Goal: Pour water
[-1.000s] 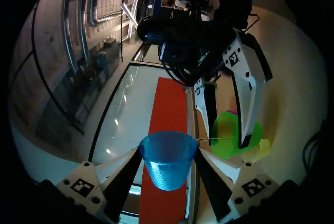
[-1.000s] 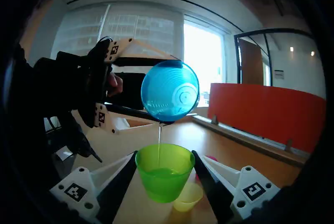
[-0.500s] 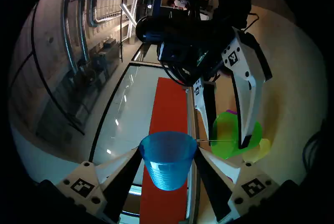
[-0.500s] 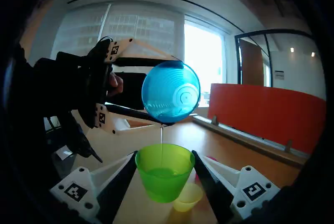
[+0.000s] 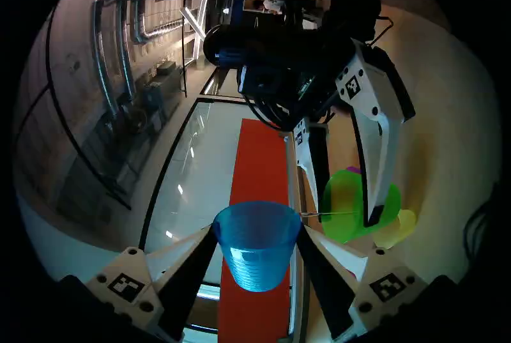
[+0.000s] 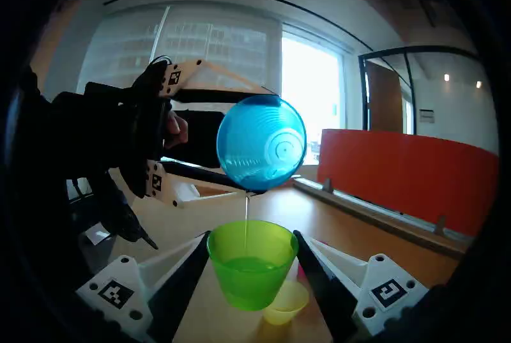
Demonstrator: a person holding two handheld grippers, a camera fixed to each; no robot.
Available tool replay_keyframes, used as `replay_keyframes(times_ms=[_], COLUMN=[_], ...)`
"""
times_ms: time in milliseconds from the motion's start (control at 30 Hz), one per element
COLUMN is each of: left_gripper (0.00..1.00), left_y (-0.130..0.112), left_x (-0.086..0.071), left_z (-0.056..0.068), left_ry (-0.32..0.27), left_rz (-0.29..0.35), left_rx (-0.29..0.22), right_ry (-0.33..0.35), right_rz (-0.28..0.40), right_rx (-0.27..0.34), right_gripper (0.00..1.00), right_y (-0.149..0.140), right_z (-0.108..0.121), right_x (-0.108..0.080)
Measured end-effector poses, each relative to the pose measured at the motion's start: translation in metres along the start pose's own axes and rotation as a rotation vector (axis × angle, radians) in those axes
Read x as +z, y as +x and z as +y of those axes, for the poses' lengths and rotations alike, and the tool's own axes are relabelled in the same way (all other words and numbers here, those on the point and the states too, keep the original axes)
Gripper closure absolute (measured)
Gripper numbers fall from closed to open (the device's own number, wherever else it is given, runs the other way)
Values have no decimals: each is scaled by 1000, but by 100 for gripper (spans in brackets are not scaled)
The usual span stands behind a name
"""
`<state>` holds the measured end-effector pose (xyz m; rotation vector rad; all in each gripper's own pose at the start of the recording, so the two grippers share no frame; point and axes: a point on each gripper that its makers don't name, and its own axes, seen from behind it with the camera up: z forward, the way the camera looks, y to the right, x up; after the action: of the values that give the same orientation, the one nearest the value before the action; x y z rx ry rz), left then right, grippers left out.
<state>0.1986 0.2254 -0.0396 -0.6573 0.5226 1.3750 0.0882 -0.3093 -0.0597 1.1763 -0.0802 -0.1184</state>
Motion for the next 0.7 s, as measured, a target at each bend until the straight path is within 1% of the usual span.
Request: replay_keyframes(times_ms=[300,700], left_gripper=[14,14], left_y=[-1,2], left_x=[1,3], left_z=[-4,-5], left_ry=[-1,2], left_rz=[-1,3], left_rx=[6,29], right_ry=[-4,-5], right_rz=[2,1], right_rx=[-3,-6], right_gripper=[5,5], right_y=[2,1], right_z=[2,2], right_x=[-1,-3])
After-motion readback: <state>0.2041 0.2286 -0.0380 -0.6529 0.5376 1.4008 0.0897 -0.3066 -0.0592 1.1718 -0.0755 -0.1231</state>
